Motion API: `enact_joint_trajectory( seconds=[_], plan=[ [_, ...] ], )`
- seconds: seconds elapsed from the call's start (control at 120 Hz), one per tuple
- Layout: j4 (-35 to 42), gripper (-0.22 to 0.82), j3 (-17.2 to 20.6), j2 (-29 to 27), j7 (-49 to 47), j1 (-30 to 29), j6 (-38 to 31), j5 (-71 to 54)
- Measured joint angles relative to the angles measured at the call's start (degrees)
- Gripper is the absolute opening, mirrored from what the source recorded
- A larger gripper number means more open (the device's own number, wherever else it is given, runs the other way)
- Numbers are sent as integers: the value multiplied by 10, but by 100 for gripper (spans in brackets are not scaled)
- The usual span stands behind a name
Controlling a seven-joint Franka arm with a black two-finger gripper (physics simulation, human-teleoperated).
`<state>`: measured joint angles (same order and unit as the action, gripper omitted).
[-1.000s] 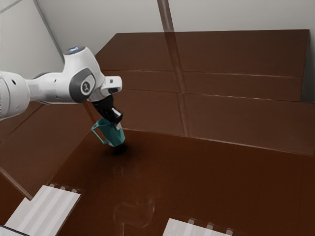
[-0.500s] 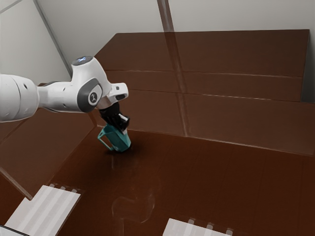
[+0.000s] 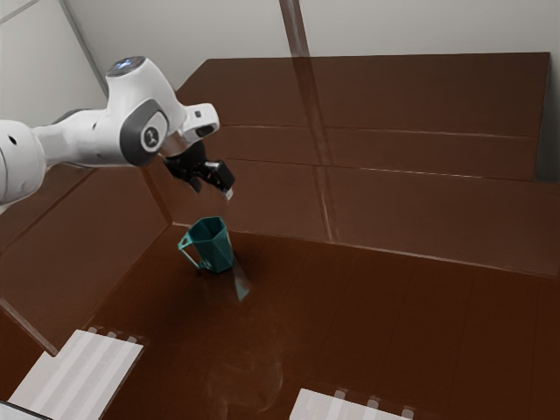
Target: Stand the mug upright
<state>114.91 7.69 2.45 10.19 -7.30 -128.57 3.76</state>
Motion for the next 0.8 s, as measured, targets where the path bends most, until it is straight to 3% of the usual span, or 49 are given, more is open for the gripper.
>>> enact_joint_trajectory(
  seconds=[0.425,0.583,0.8],
  plan=[
    [-220,60,-3,-2,-8,-4,269,10],
    [-238,60,-4,-5,-10,-2,330,11],
    [-238,60,-4,-6,-11,0,365,12]
  ],
)
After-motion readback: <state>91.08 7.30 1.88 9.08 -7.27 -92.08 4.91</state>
